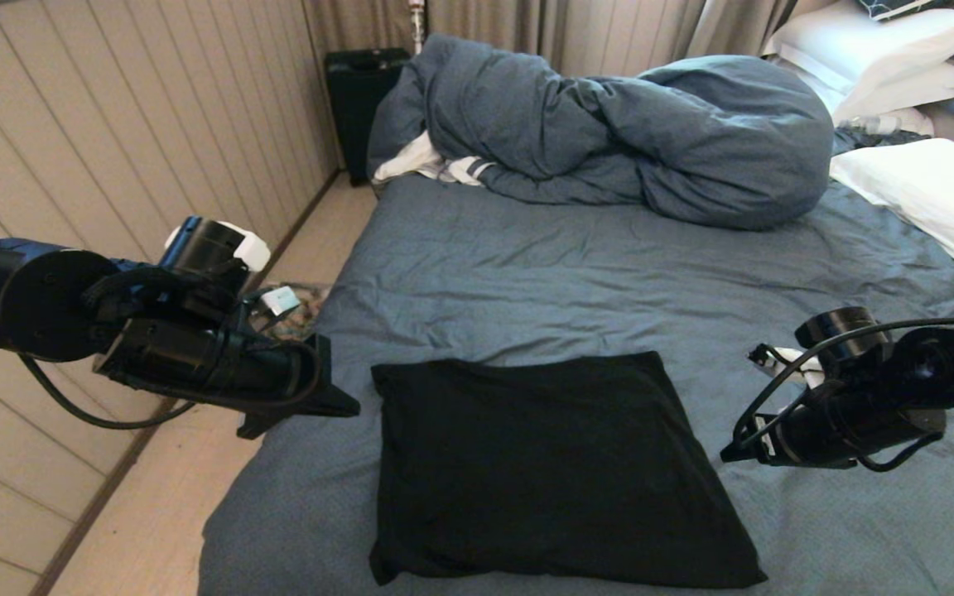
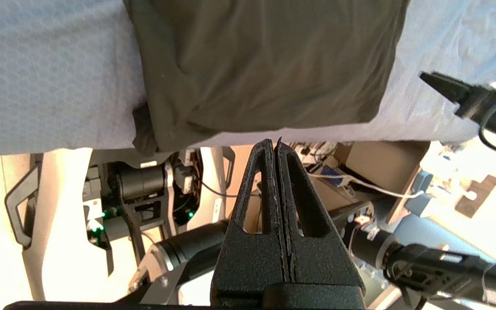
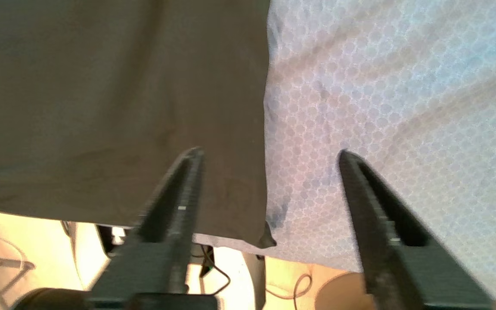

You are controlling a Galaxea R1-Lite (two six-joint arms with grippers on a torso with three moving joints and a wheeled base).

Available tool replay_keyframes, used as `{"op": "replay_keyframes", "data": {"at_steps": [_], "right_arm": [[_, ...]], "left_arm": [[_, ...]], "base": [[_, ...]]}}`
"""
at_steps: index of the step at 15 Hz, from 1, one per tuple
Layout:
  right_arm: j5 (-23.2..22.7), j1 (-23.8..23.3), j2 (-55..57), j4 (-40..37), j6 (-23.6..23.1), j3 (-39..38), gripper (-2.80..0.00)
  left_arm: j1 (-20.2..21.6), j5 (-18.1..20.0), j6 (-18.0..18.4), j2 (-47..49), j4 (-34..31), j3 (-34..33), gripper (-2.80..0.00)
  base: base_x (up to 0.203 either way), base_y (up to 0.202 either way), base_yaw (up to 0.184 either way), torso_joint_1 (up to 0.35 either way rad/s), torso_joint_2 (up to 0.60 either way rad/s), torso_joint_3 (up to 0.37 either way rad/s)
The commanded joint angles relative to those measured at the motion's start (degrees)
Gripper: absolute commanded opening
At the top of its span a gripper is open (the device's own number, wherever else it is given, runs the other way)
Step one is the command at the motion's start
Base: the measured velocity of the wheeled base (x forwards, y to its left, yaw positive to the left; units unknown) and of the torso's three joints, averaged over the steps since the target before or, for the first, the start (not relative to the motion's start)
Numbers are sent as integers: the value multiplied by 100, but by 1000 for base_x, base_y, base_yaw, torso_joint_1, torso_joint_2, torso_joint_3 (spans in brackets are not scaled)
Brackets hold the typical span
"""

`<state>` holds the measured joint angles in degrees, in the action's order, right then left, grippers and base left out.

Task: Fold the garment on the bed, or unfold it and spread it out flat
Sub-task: Fold the black T-shirt

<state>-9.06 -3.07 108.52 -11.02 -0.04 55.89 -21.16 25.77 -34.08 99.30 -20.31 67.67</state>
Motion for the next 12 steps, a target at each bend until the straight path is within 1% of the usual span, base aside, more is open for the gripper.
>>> {"op": "replay_keyframes", "data": {"at_steps": [1, 2, 4, 5, 6, 7, 9, 12], "right_arm": [[41, 143, 323, -8, 10, -16, 0], [57, 349, 461, -7, 65, -17, 0], [63, 370, 479, -2, 87, -18, 0], [72, 510, 568, 229, 200, -57, 0], [82, 743, 656, 629, 307, -159, 0], [90, 845, 715, 905, 400, -248, 0], [104, 958, 864, 1278, 521, -311, 0], [97, 1010, 1084, 1313, 523, -192, 0]], "left_arm": [[-2, 26, -21, -114, 9, -89, -280], [-2, 38, -33, -216, 9, -116, -280], [-2, 46, -37, -228, 8, -125, -280], [-2, 182, -43, -302, -5, -140, -280], [-2, 200, -46, -306, -8, -149, -280], [-11, 200, -37, -297, 9, -176, -280], [-42, 191, -28, -288, 18, -193, -280], [-46, 191, -28, -306, 27, -211, -280]], "base": [[0, 0, 0, 0, 0, 0], [0, 0, 0, 0, 0, 0], [0, 0, 0, 0, 0, 0], [0, 0, 0, 0, 0, 0], [0, 0, 0, 0, 0, 0], [0, 0, 0, 0, 0, 0], [0, 0, 0, 0, 0, 0], [0, 0, 0, 0, 0, 0]]}}
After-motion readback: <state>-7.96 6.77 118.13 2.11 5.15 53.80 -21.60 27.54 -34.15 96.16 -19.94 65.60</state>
